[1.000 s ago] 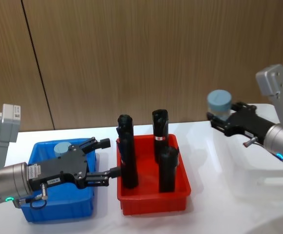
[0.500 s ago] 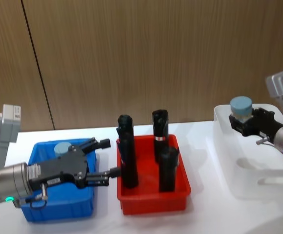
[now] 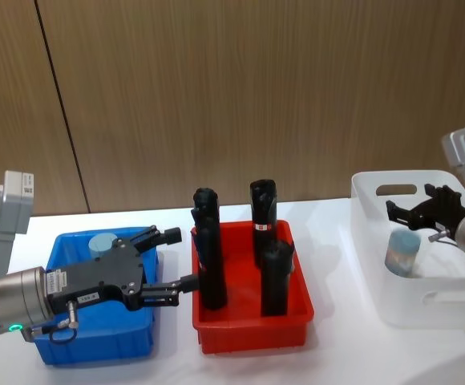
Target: Pick the cotton swabs from the blue box and place them into the white box.
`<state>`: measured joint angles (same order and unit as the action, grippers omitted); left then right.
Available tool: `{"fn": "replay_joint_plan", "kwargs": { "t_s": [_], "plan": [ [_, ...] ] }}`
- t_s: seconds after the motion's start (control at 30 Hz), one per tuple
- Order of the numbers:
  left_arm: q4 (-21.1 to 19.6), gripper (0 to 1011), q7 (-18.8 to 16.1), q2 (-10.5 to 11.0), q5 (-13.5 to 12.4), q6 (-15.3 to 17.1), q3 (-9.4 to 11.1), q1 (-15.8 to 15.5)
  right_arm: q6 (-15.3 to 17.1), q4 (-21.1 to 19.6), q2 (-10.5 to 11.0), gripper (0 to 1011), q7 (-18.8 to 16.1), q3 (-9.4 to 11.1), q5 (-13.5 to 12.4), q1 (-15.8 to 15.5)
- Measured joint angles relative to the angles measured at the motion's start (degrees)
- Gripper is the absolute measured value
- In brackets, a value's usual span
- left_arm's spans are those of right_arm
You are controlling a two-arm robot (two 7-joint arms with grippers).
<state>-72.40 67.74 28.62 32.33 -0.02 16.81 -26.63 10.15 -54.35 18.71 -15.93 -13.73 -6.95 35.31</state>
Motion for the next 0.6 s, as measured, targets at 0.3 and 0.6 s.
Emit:
{"fn": "replay_joint_plan", "kwargs": {
  "t_s": [0.3, 0.6],
  "plan": [
    [0.0, 1004, 0.0, 0.0, 0.0, 0.0, 0.0, 0.0, -0.69, 1.98, -0.32, 1002, 0.16, 0.03, 0.16, 0.86],
    [-0.04, 1004, -0.13, -0.01, -0.03, 0.0, 0.01, 0.03, -0.92, 2.34, -0.4, 1002, 0.25, 0.03, 0.27, 1.0]
  ]
}}
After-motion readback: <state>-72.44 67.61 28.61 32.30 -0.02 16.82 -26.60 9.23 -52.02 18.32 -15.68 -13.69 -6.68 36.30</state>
